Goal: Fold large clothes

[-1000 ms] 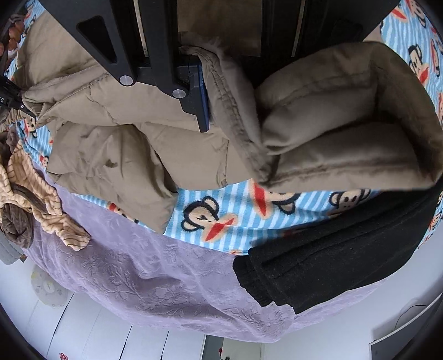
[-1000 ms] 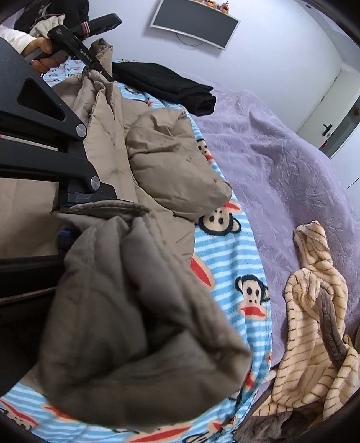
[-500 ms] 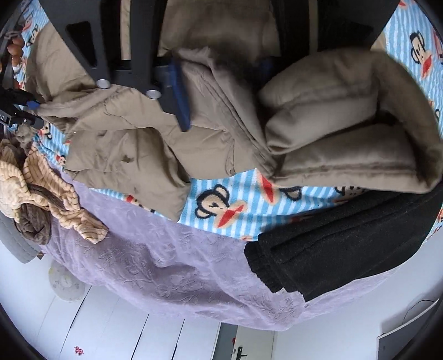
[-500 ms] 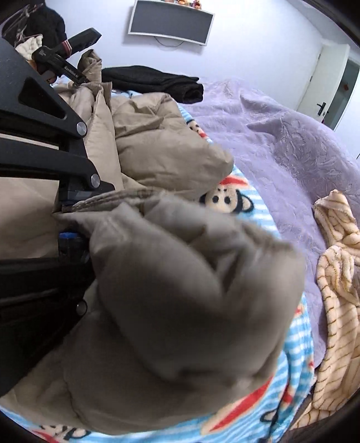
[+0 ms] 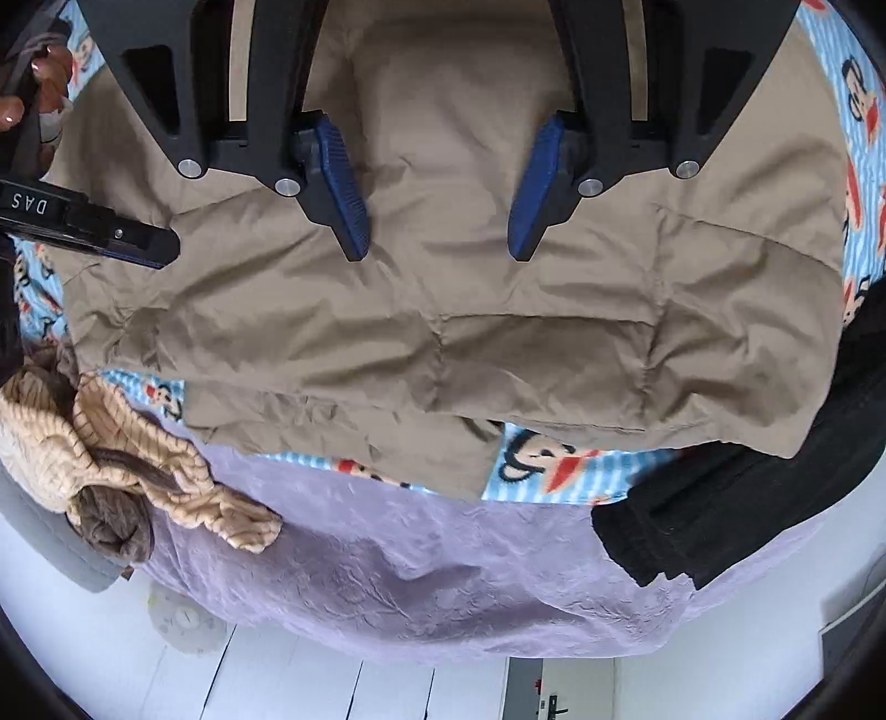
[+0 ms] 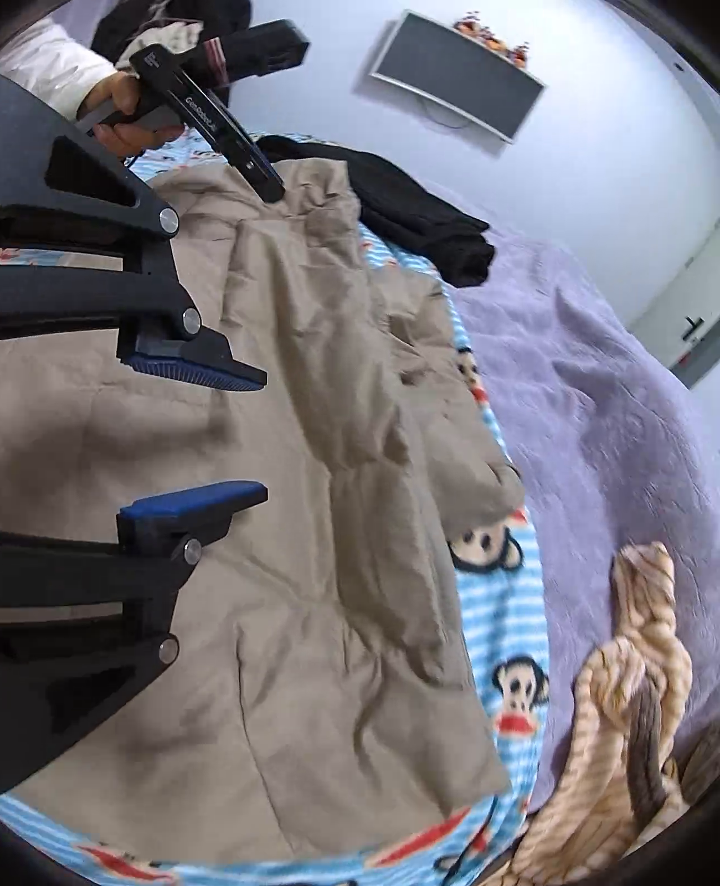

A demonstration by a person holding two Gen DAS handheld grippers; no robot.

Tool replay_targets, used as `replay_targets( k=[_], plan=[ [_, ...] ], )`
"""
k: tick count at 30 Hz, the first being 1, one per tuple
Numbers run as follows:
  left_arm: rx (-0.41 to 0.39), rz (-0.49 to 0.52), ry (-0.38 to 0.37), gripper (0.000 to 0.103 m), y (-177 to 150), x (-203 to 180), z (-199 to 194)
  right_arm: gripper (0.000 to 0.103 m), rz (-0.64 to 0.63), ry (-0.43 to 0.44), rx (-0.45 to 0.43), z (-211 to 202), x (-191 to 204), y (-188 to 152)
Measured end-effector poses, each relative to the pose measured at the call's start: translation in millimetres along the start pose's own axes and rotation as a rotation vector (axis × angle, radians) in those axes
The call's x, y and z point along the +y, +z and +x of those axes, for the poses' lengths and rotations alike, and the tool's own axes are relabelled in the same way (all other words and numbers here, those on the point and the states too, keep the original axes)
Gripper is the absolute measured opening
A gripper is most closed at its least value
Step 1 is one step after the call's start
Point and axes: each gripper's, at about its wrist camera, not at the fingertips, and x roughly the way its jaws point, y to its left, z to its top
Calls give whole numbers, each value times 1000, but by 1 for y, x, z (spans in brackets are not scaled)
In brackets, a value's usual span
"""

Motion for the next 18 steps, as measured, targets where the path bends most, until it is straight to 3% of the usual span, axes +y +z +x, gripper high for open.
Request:
replay_targets(
  k=[2,7,9,11,13,15,18],
  plan=[
    [-9,2,35,55,0,-6,15,35,-53,-26,21,26,11,-3],
    [7,-45,29,55,15,9,32,31,-87,-94,12,60,7,-3],
    [-2,-37,47,55,22,19,27,21,-50,-85,19,68,-3,5],
    [-26,-29,119,55,28,34,20,14,-24,-75,27,64,-14,13],
    [-38,-49,172,55,30,62,15,13,-9,-98,16,53,-27,22],
    [-20,-95,172,55,28,91,17,13,-3,-178,-15,37,-42,31],
    [-12,-90,180,55,24,102,26,13,72,-264,-40,13,-83,37]
  ],
)
